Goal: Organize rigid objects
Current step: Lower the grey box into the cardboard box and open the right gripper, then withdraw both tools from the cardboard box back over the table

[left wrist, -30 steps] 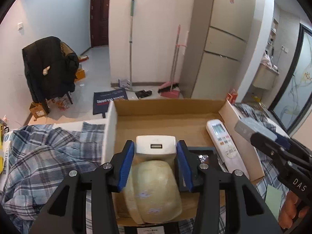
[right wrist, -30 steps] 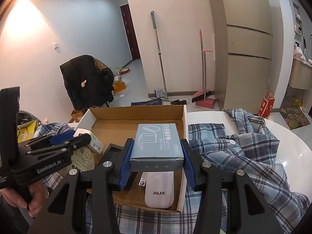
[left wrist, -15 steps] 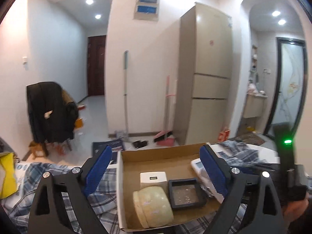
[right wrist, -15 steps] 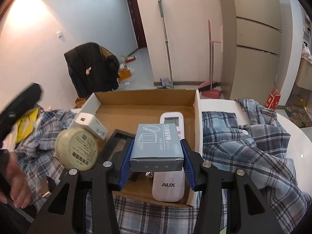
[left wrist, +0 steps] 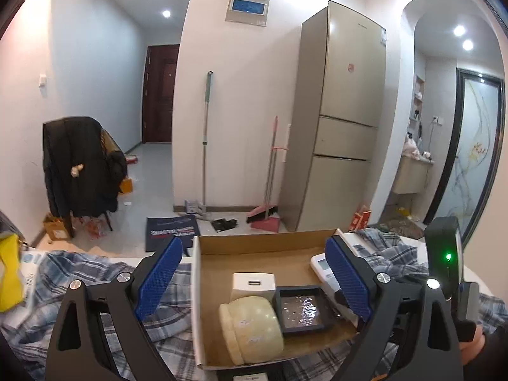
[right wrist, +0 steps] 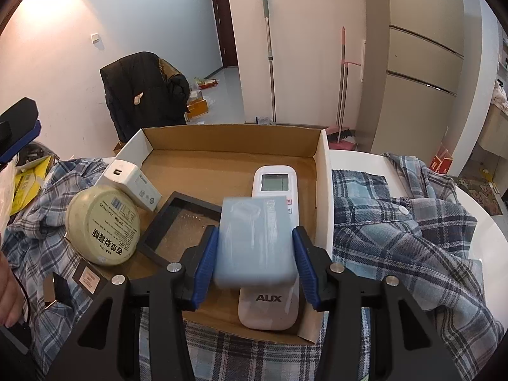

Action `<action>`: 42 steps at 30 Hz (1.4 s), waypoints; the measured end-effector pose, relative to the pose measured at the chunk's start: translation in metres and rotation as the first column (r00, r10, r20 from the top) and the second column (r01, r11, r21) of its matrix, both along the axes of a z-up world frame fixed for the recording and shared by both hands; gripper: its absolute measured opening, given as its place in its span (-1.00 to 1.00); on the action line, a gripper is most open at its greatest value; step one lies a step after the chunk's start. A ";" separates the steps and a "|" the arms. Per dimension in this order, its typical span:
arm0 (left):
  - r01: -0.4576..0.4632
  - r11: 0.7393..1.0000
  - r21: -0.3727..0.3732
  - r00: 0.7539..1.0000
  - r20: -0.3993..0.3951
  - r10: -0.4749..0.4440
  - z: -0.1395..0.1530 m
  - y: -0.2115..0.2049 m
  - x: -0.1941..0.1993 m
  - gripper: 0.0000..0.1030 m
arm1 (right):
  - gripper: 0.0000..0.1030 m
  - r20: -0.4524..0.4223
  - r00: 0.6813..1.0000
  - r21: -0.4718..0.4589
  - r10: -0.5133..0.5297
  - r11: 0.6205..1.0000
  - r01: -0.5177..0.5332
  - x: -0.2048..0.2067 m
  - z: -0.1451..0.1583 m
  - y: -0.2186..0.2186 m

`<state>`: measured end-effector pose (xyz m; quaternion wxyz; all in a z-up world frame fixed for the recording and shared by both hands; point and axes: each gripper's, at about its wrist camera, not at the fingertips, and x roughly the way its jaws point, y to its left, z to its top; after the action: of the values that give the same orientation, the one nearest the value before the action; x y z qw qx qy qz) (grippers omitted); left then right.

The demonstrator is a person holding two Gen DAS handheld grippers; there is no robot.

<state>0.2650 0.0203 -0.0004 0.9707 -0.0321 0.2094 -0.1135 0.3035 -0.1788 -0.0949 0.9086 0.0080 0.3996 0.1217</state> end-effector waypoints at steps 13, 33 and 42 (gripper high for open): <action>-0.014 1.000 0.025 0.992 0.123 0.010 0.054 0.006 -0.107 0.81 | 0.39 0.214 0.977 0.063 0.010 0.998 -0.024 -0.086 0.095 -0.027; -0.006 0.999 -0.032 0.991 0.131 0.010 0.037 -0.021 -0.199 1.00 | 0.39 0.309 0.951 0.027 -0.002 1.000 -0.006 -0.195 0.087 -0.063; -0.020 0.996 0.087 0.990 0.139 0.007 -0.010 -0.038 -0.186 1.00 | 0.45 0.138 0.990 -0.093 -0.012 0.995 0.025 -0.168 0.047 -0.066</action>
<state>0.0788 -0.0172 -0.0103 0.9841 0.0175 0.1459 -0.0996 0.1357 -0.2448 -0.0475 0.9344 -0.0397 0.3412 0.0944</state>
